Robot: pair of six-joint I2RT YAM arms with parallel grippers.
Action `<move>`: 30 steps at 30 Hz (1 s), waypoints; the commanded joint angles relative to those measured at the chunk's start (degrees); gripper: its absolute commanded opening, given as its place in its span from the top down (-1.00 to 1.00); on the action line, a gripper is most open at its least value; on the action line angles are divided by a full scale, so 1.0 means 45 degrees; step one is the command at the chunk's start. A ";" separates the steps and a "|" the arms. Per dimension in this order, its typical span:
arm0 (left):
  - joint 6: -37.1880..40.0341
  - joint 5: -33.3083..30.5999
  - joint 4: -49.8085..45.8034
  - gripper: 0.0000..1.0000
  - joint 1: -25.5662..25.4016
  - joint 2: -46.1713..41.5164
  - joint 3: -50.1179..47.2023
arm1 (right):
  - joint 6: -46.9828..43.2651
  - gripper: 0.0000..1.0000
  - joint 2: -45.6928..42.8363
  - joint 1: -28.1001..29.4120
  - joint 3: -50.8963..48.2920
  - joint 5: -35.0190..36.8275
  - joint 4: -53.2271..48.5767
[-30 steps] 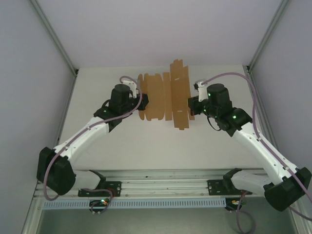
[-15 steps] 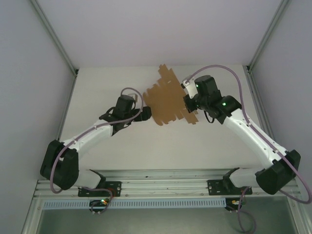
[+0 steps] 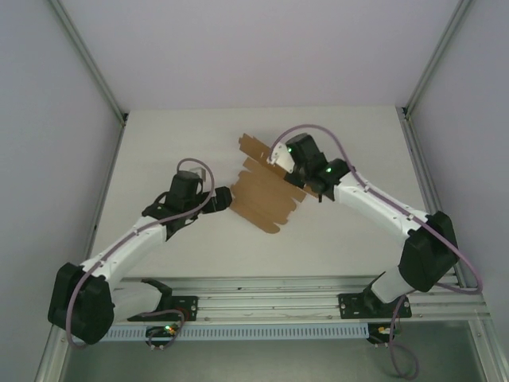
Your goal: Assemble paper box
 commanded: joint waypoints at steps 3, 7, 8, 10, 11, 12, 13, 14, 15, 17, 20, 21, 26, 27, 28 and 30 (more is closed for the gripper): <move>0.0477 0.0590 -0.0755 -1.00 0.0737 -0.0535 0.0977 | -0.4666 1.00 0.0239 0.0557 -0.1998 0.1640 0.5528; 0.0769 0.0962 -0.0359 -1.00 0.1237 -0.0263 0.1871 | -0.5658 1.00 0.0152 0.0864 -0.2959 0.1130 0.7230; 0.0786 0.0993 -0.0365 -1.00 0.1342 -0.0010 0.2231 | -0.5614 1.00 0.0132 0.0885 -0.3004 0.0836 0.7136; 0.0961 0.0930 -0.0557 -1.00 0.1587 0.0689 0.3101 | -0.5282 1.00 0.0106 0.0883 -0.2955 0.0258 0.6635; 0.1115 0.0745 -0.0736 -1.00 0.1641 0.1005 0.3540 | -0.5026 1.00 0.0074 0.0864 -0.2816 -0.0057 0.6085; 0.1860 0.1107 -0.0603 -1.00 0.1628 0.1277 0.3877 | -0.4747 1.00 0.0033 0.0863 -0.2639 -0.0337 0.5527; 0.3111 0.2127 -0.0385 -1.00 0.1641 0.1532 0.4201 | -0.4520 1.00 0.0027 0.0844 -0.2530 -0.0572 0.5113; 0.4625 0.3768 -0.0305 -1.00 0.1661 0.1750 0.4470 | -0.4387 1.00 -0.0011 0.0825 -0.2475 -0.0826 0.4848; 0.6196 0.5516 -0.0446 -1.00 0.1673 0.2013 0.4798 | -0.4286 1.00 -0.0073 0.0787 -0.2433 -0.1103 0.4637; 0.8240 0.6312 -0.0931 -1.00 0.1641 0.2497 0.5406 | -0.4078 1.00 -0.0170 0.0683 -0.2336 -0.1645 0.4254; 1.0274 0.6326 -0.2006 -1.00 0.1800 0.3378 0.6403 | -0.3843 1.00 -0.0213 0.0561 -0.2058 -0.2035 0.3633; 1.0807 0.6365 -0.2457 -0.96 0.1839 0.3660 0.6766 | -0.3827 1.00 -0.0223 0.0537 -0.2001 -0.2087 0.3509; 1.3123 0.6552 -0.4145 -0.63 0.1791 0.4312 0.7821 | -0.3324 1.00 -0.0357 0.0254 -0.1662 -0.2875 0.2616; 1.3435 0.6610 -0.4379 -0.55 0.1764 0.4416 0.7946 | -0.3233 1.00 -0.0390 0.0206 -0.1603 -0.3033 0.2529; 1.3707 0.6691 -0.4590 -0.52 0.1715 0.4502 0.8048 | -0.3219 1.00 -0.0398 0.0201 -0.1585 -0.3073 0.2513; 1.4285 0.6661 -0.5087 -0.42 0.1469 0.4748 0.8314 | -0.3237 1.00 -0.0341 0.0205 -0.1488 -0.3066 0.2434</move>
